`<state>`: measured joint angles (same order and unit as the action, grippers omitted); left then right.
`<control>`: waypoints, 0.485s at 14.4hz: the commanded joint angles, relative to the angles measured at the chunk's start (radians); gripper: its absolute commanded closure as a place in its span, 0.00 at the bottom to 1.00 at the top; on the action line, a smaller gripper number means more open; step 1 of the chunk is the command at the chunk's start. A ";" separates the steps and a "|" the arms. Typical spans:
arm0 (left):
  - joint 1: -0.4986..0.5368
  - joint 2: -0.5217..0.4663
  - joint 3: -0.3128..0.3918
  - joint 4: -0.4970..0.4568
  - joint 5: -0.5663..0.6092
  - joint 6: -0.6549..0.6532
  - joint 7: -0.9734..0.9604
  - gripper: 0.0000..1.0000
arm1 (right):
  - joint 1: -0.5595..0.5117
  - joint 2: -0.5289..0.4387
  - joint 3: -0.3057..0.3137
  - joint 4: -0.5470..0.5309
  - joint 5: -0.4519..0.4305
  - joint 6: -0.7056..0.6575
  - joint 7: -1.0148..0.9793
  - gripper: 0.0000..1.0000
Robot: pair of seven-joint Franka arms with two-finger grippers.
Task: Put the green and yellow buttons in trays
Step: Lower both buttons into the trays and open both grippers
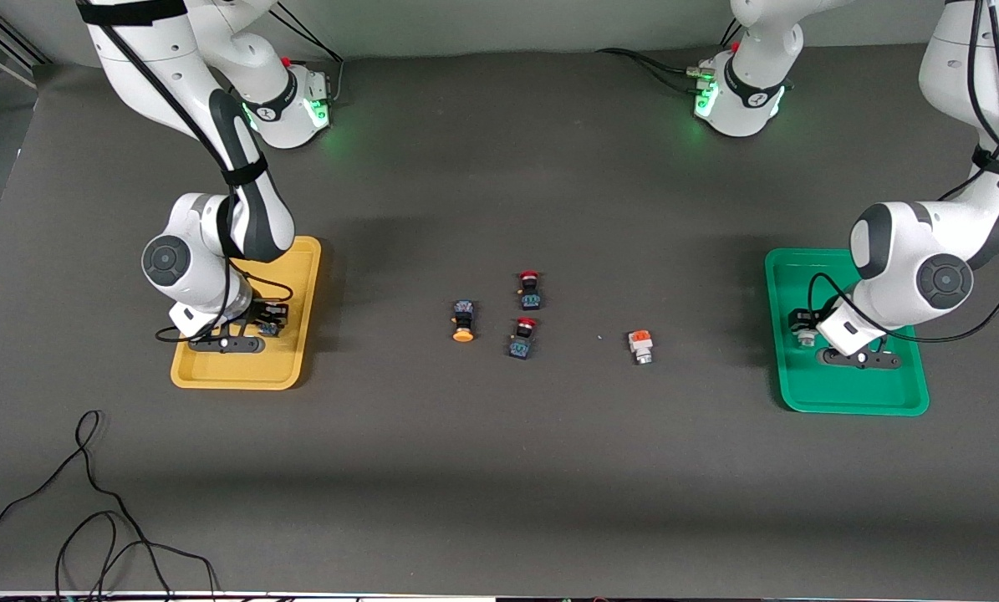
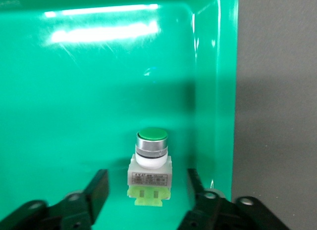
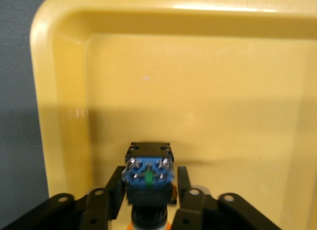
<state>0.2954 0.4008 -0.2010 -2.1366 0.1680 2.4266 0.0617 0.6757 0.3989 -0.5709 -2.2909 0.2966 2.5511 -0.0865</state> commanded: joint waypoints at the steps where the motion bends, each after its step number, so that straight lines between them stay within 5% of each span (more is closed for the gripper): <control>1: -0.004 -0.074 -0.003 0.024 0.012 -0.082 -0.011 0.00 | 0.008 -0.073 -0.010 0.019 0.032 -0.093 -0.038 0.00; 4: -0.044 -0.086 -0.030 0.148 -0.001 -0.253 -0.038 0.00 | 0.010 -0.141 -0.017 0.137 0.032 -0.329 -0.003 0.00; 7: -0.178 -0.070 -0.044 0.165 -0.008 -0.230 -0.197 0.00 | 0.030 -0.124 -0.010 0.328 0.029 -0.533 0.166 0.00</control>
<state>0.2217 0.3146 -0.2463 -1.9838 0.1631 2.2037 -0.0114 0.6779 0.2577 -0.5748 -2.0820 0.3054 2.1297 -0.0086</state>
